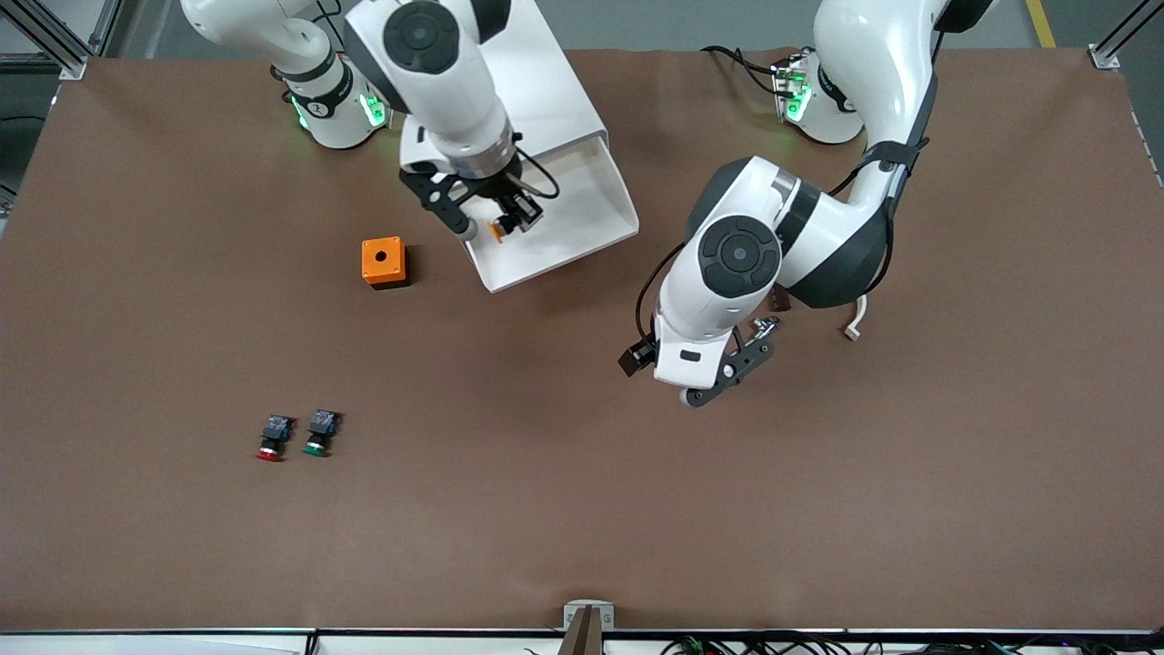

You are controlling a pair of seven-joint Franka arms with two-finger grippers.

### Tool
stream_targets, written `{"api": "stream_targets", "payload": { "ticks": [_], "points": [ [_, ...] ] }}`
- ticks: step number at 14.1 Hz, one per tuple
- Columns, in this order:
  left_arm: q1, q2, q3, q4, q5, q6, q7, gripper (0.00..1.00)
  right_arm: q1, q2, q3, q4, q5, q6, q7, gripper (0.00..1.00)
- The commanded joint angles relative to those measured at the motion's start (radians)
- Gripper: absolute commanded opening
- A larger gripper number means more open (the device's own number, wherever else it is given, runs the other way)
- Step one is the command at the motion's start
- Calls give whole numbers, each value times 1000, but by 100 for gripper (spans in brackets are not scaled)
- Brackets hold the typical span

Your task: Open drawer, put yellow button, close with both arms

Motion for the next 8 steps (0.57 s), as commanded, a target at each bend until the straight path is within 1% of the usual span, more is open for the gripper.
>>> {"api": "stream_targets", "payload": {
  "ticks": [1,6,7,8],
  "points": [
    [-1,-27,-2,-29,25,2,-18,100,47,3,-13,-20,14,44,80,0],
    [-1,-24,-2,-32,25,2,-18,100,80,46,-13,-10,11,55,163,1],
    [-1,-24,-2,-32,27,2,-18,100,82,50,-13,-9,11,58,175,6],
    [-1,-24,0,-33,27,4,-18,100,82,52,-13,-1,11,53,177,48]
  ]
}}
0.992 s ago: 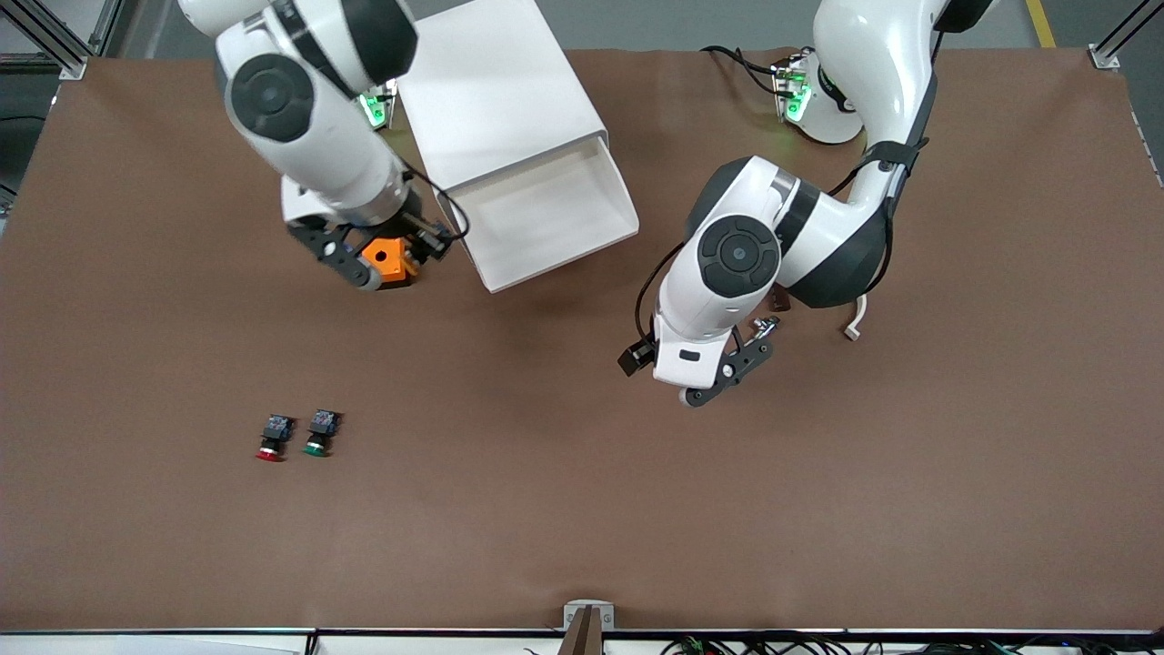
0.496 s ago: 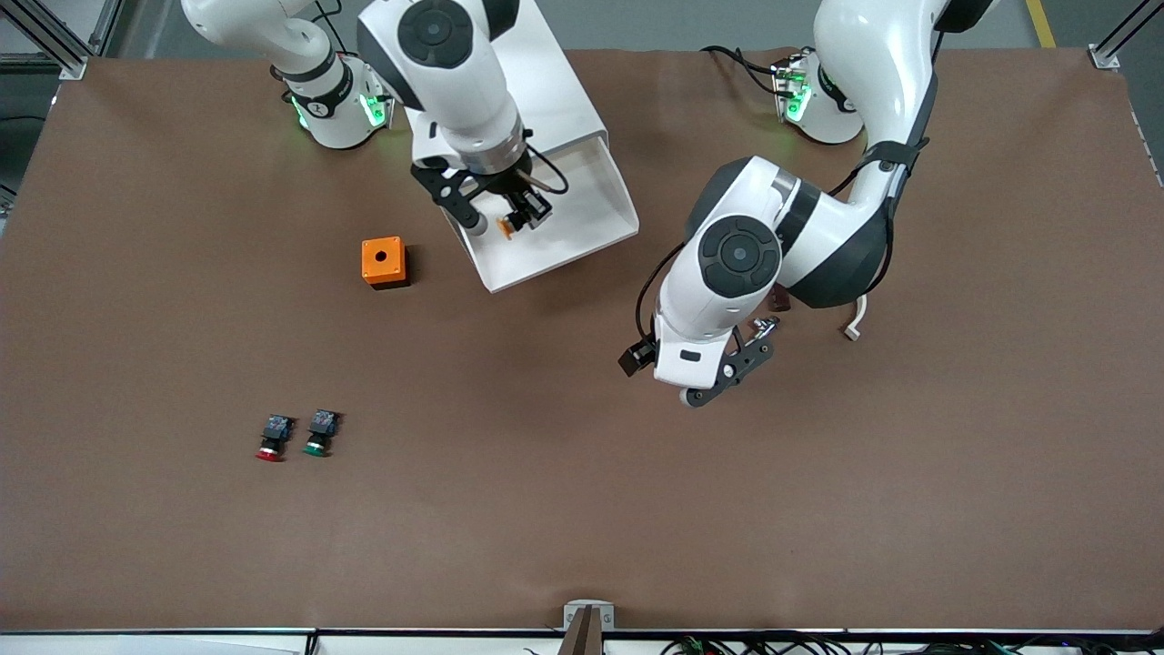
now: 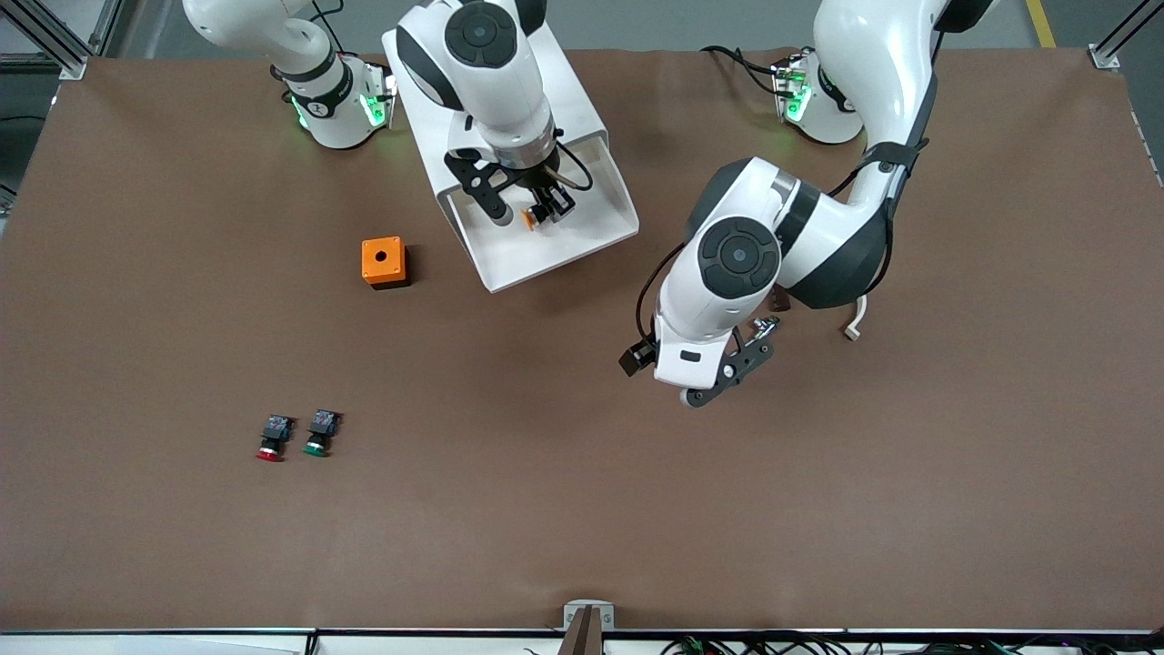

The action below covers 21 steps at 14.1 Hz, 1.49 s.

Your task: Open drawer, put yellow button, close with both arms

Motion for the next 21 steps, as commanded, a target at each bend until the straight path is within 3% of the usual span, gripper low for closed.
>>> {"api": "stream_targets", "payload": {
  "ticks": [1,2,5,7,14,18,21],
  "points": [
    [-3,-24,0,-29,27,4,-19,100,16,8,-12,17,5,0,23,65],
    [-3,-25,0,-35,27,4,-19,100,10,11,-12,37,6,-6,17,99],
    [-14,-28,-5,-52,51,4,-62,100,-1,22,-17,92,6,-29,-14,100],
    [-43,-28,-5,-53,51,-1,-97,100,-62,28,-18,156,6,-130,-133,100],
    [-158,-21,-4,-78,62,10,-206,100,-415,17,-20,333,-14,-524,-866,100],
    [-215,-8,-5,-76,120,47,-212,100,-590,5,-20,351,-106,-612,-1260,100],
    [-252,5,-7,-76,119,91,-212,100,-722,-4,-21,353,-107,-657,-1499,100]
  ]
}}
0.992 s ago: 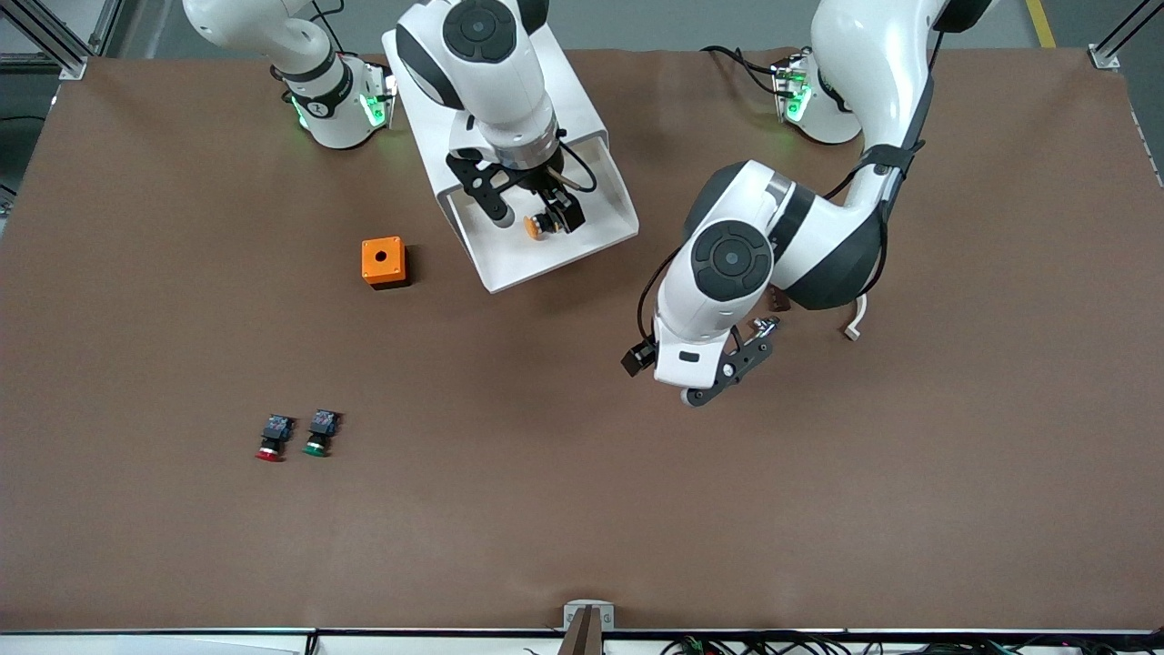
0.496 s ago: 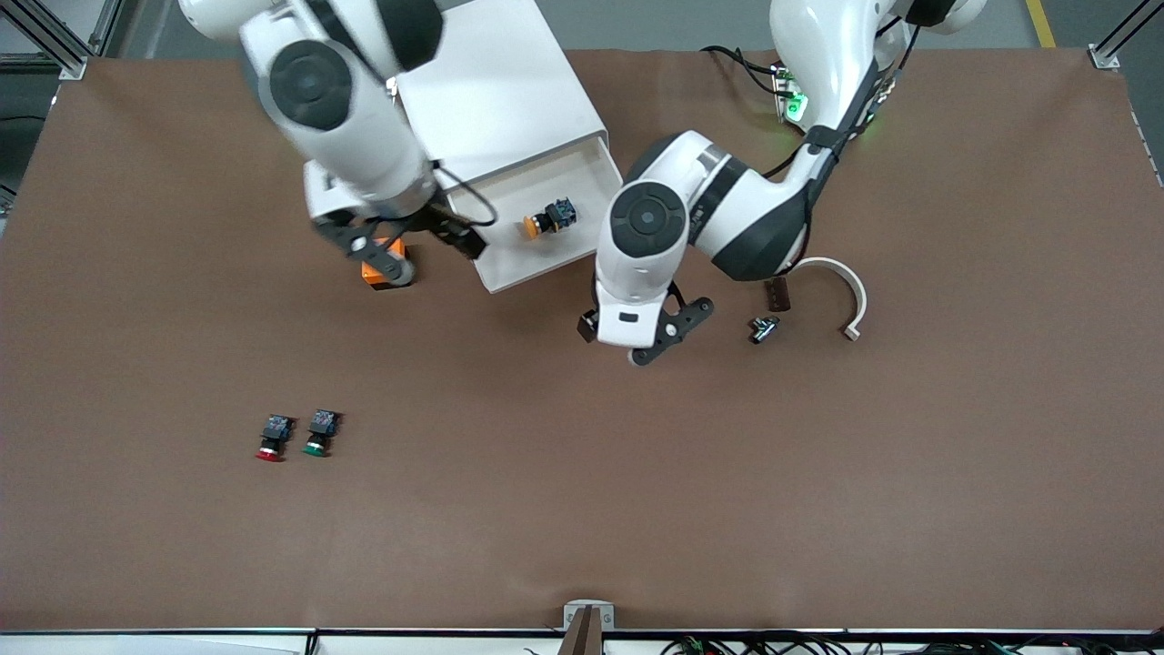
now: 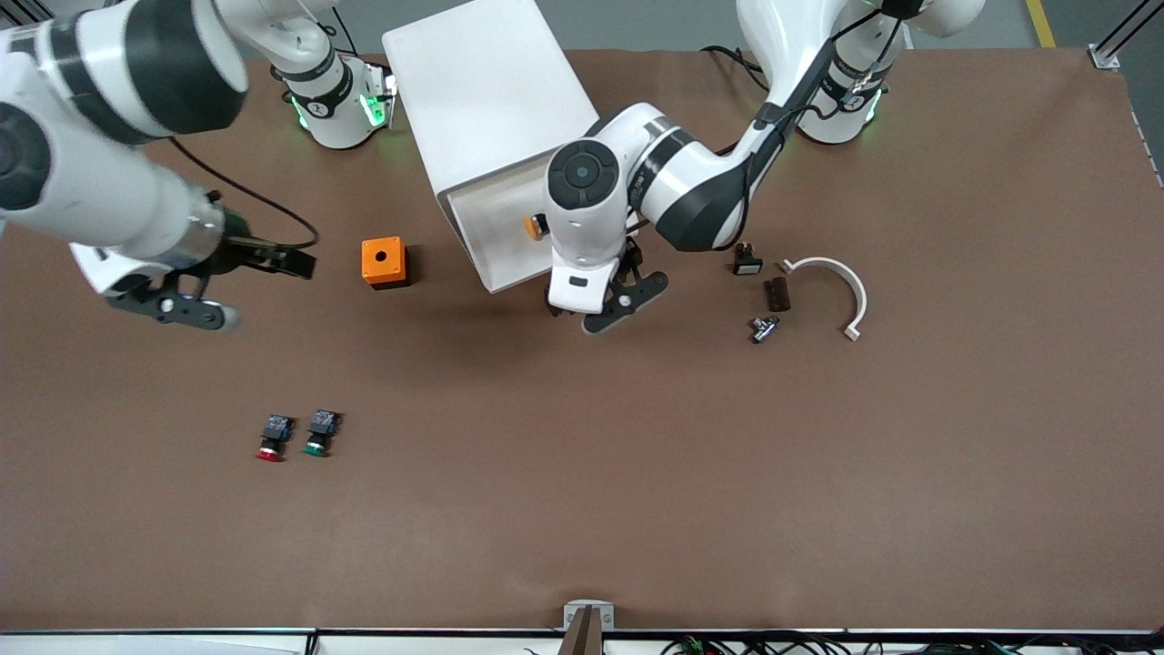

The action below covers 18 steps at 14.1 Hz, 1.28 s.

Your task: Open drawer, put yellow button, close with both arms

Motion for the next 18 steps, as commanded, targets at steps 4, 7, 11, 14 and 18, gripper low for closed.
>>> {"api": "stream_targets", "payload": {
  "ticks": [4,7,11,14,18],
  "points": [
    [-71,9,-6,-13,11,65,-14,100,-148,-5,22,63,-30,-91,-233,100],
    [-81,9,-42,-24,-56,63,-6,100,-162,-2,22,72,-63,-87,-257,100],
    [-107,9,-72,-38,-116,49,-14,100,-220,-2,24,72,-49,-89,-327,100],
    [-137,10,-75,-45,-159,49,-28,100,-233,0,24,71,-46,-84,-358,100],
    [-140,15,-75,-45,-248,37,-72,100,-234,1,25,153,-63,-89,-356,100]
  ]
}}
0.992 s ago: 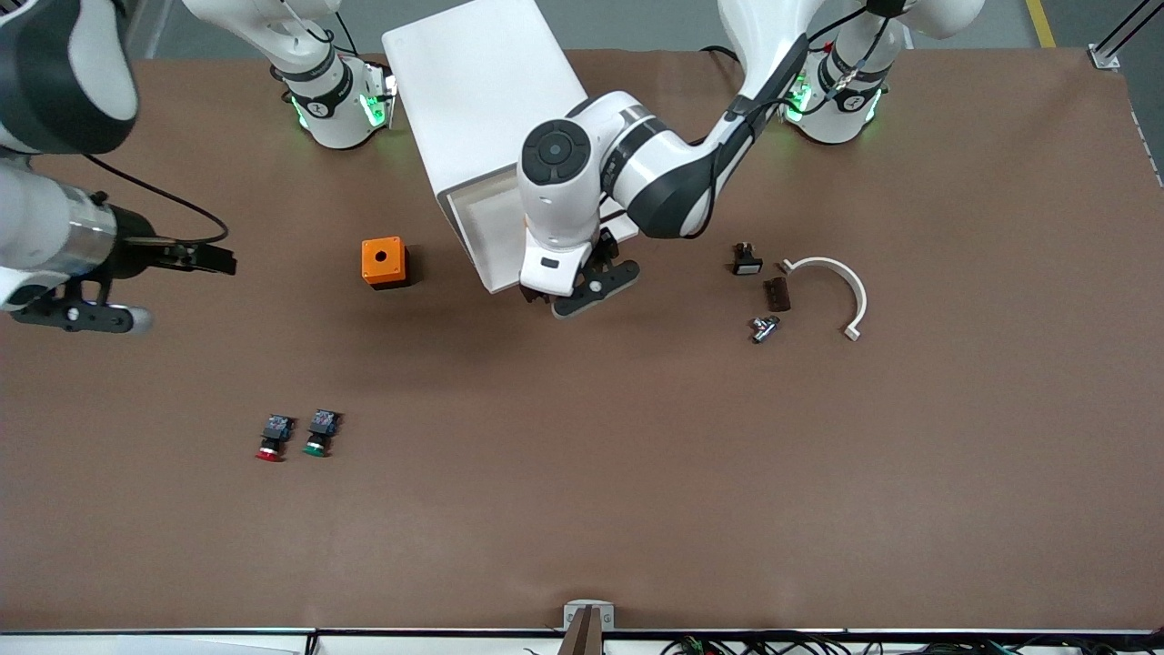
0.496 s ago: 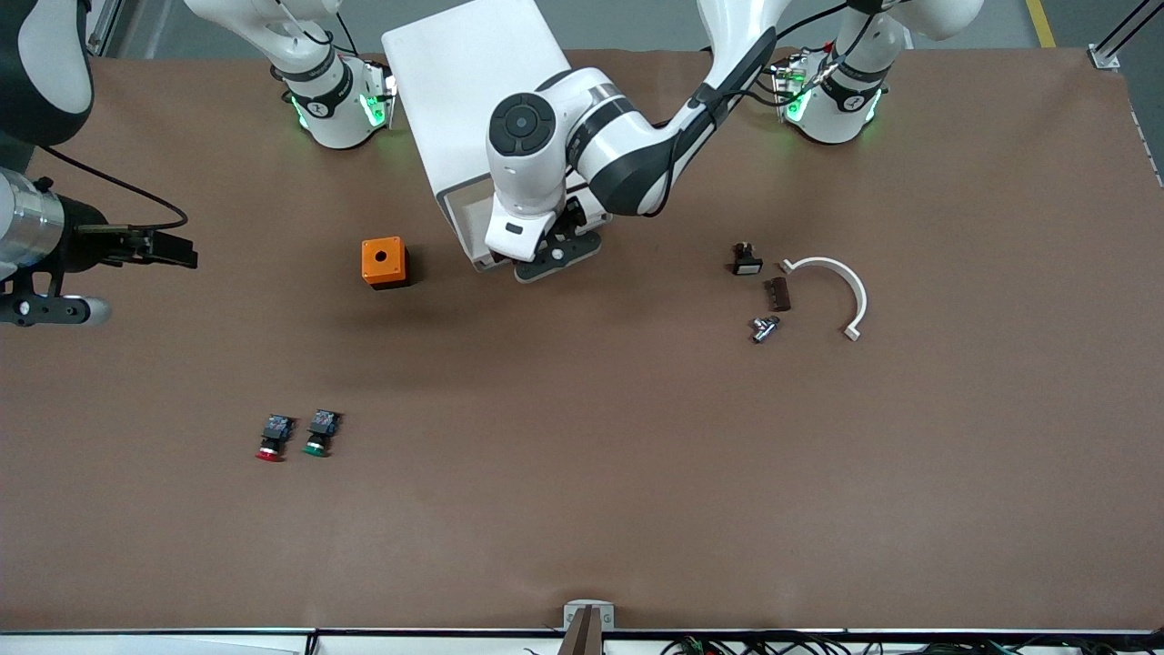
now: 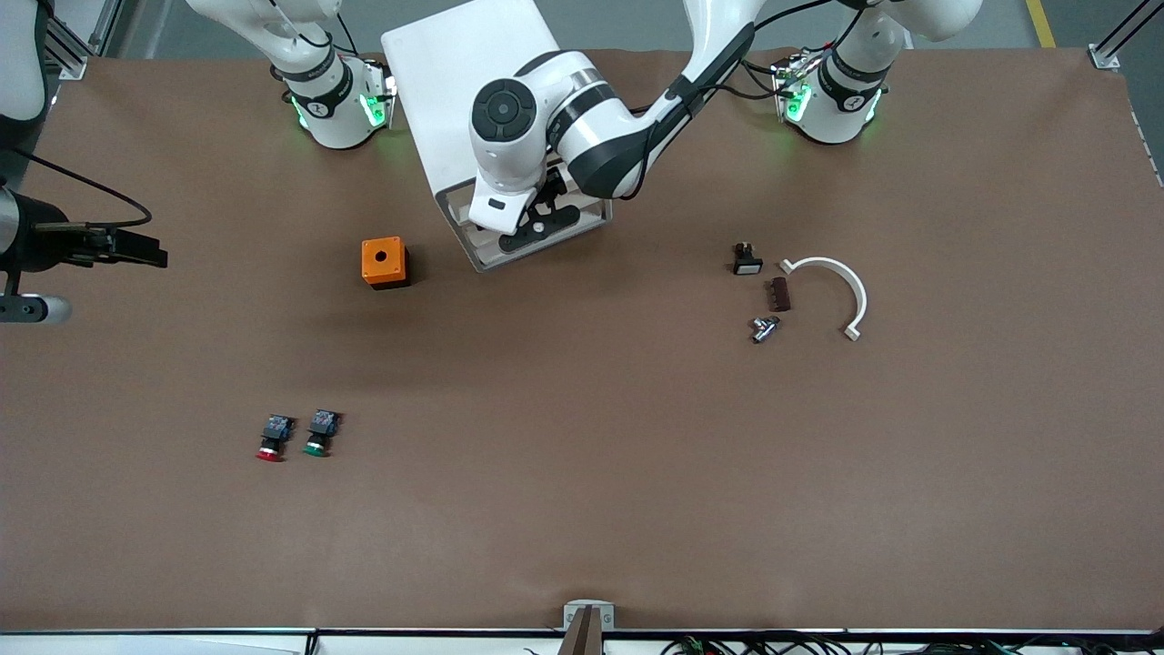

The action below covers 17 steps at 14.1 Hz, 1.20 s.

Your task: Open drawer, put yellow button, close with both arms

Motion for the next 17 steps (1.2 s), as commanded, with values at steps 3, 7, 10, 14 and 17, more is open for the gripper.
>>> {"api": "stream_targets", "payload": {
  "ticks": [3,7,10,14,17],
  "points": [
    [-8,0,-3,-13,-101,-12,-23,100,-24,3,14,93,-3,-22,-14,100],
    [2,0,-5,-15,-129,-13,-16,100,-30,-9,13,85,51,-96,31,100],
    [26,-3,3,-13,-118,-12,-11,100,-41,-37,11,71,65,-120,35,100],
    [86,-14,3,-10,-115,-12,-16,100,-68,-83,11,68,60,-121,21,100],
    [118,-16,6,-3,-115,-12,-16,100,-61,-123,11,42,60,-96,19,100]
  ]
}}
